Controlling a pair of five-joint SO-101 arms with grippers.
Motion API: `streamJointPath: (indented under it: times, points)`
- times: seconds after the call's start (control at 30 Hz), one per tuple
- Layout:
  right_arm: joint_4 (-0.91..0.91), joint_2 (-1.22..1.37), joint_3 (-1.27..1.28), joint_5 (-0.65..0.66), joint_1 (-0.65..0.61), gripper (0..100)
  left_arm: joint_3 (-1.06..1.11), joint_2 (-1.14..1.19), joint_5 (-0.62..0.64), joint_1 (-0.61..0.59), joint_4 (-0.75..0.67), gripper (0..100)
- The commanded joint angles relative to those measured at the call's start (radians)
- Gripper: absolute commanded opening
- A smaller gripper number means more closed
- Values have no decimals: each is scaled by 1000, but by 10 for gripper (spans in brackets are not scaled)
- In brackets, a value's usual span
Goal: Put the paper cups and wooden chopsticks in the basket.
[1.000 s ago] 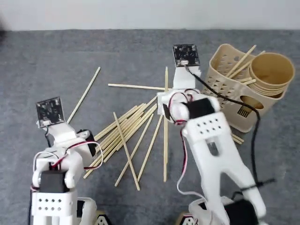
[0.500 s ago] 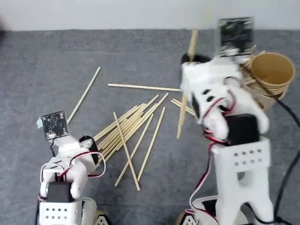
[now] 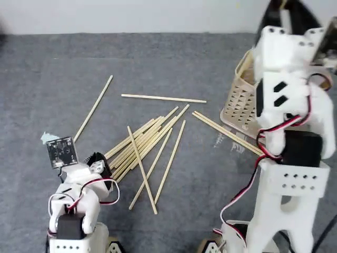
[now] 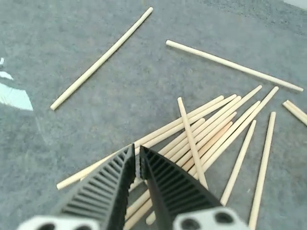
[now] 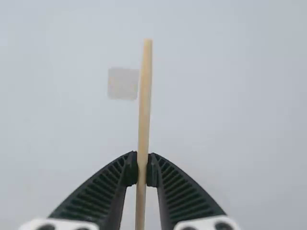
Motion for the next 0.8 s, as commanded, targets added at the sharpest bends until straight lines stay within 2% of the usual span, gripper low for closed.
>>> streamJointPath:
  times: [0.0,0.17,0.43,0.5,0.63,0.77]
  points:
    - [-71,-1,-52,12,41,8,15,-55,-6,-8,-20,13]
    - [-108,110,-52,12,102,8,16,-49,-6,-8,-21,13]
    - [-105,162,106,14,102,10,21,-49,-6,-8,-21,13]
    - [-105,159,155,49,76,46,21,-49,-6,-8,-21,13]
    - [-102,139,201,77,59,203,21,-49,-8,-8,-21,13]
    - [-7,56,195,75,25,219,19,-49,-8,-8,-25,13]
